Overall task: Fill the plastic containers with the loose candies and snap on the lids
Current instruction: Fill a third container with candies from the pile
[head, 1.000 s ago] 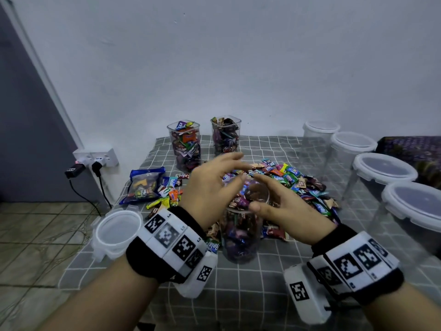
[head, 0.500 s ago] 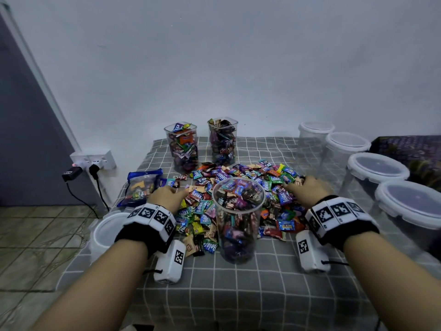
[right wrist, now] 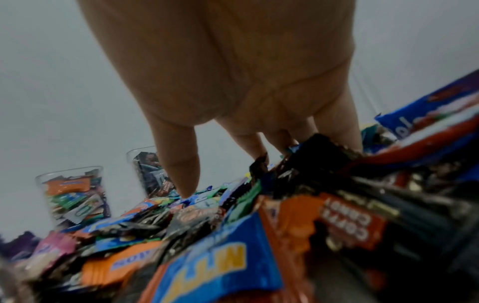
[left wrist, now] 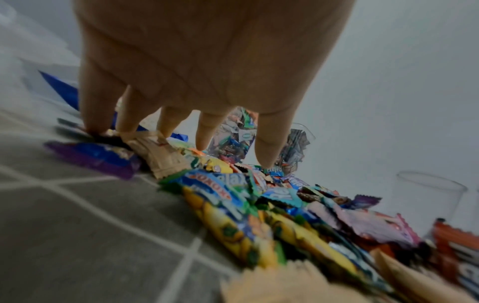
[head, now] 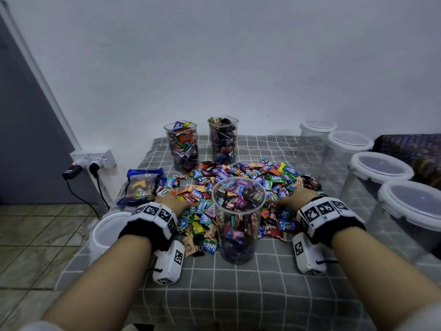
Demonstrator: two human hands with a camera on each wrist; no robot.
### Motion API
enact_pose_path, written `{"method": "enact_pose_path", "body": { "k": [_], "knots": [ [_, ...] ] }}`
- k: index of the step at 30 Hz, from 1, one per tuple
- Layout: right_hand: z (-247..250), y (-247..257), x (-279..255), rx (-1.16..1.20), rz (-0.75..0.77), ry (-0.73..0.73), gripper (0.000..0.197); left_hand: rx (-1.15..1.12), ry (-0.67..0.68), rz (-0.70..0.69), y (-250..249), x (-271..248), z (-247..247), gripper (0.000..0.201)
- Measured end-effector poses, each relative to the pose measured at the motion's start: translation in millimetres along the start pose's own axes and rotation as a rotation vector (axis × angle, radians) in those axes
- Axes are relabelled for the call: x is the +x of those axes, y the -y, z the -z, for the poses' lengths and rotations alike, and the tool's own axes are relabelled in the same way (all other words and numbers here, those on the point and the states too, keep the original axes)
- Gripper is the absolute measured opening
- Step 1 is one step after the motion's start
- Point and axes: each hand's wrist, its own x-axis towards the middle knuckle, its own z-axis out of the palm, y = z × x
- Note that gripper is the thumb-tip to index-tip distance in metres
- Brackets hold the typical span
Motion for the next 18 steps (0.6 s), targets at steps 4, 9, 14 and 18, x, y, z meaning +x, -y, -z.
{"method": "enact_pose_path", "body": {
  "k": [4, 9, 14, 18],
  "knots": [
    [-1, 3, -5, -0.052, 0.083, 0.038, 0.067, 0.055, 0.059, -0.027, 0, 3, -4, 0.087],
    [-4, 8, -14, -0.138, 0.191, 0.065, 0.087, 0.088, 0.114, -0.124, -6, -2, -8, 0.080],
    [-2, 12, -23, -0.204, 0.266, 0.082, 0.089, 0.149, 0.186, -0.188, -12, -3, -8, 0.094],
    [0, 14, -27, -0.244, 0.308, 0.067, 0.084, 0.186, 0.198, -0.268, -16, -8, -6, 0.085]
  ]
}}
